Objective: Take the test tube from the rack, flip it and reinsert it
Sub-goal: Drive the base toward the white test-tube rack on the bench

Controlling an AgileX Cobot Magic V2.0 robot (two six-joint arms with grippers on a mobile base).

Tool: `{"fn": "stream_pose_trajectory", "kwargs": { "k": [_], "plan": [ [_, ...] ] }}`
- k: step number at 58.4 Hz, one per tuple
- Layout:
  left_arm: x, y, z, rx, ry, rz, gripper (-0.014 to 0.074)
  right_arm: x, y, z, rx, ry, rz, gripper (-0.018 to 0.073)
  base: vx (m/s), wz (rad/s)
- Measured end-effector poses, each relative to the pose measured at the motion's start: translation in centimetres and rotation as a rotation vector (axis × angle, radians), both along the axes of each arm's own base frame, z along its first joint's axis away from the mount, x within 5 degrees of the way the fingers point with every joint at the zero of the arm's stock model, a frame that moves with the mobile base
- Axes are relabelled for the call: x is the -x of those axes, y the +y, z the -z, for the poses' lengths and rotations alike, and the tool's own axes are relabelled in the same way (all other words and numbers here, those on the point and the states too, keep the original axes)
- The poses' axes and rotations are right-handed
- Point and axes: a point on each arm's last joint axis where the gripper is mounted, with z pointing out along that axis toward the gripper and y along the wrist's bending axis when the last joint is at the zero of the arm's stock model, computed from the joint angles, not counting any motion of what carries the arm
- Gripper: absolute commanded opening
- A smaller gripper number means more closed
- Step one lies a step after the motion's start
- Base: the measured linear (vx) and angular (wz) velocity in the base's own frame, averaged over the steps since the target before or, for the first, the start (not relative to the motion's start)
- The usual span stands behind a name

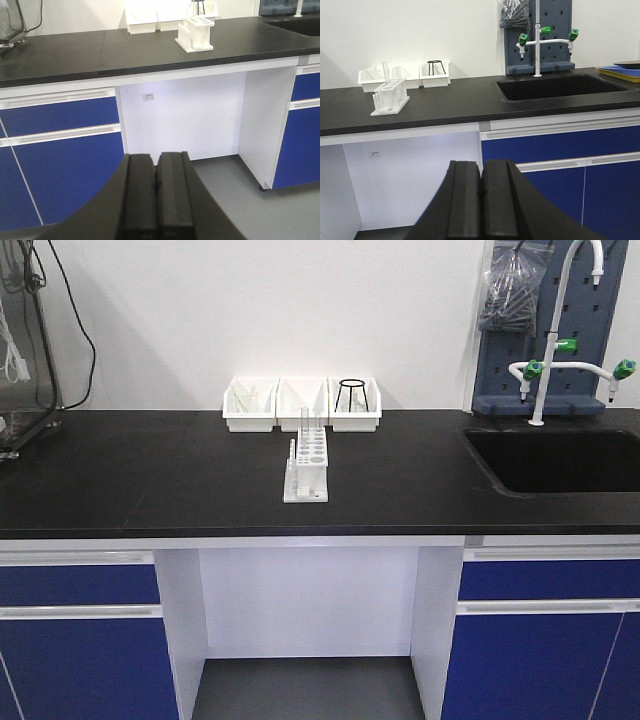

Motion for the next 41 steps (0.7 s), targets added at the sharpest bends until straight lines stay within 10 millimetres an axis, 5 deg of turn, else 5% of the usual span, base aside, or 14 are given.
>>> {"fn": "stream_pose_trajectory", "kwargs": {
  "k": [41],
  "plan": [
    [0.0, 0.0, 0.0, 0.0, 0.0, 0.0, -0.0006, 0.0, 0.0, 0.0, 0.0, 0.0, 0.0, -0.0011, 0.0, 0.0]
  ]
}}
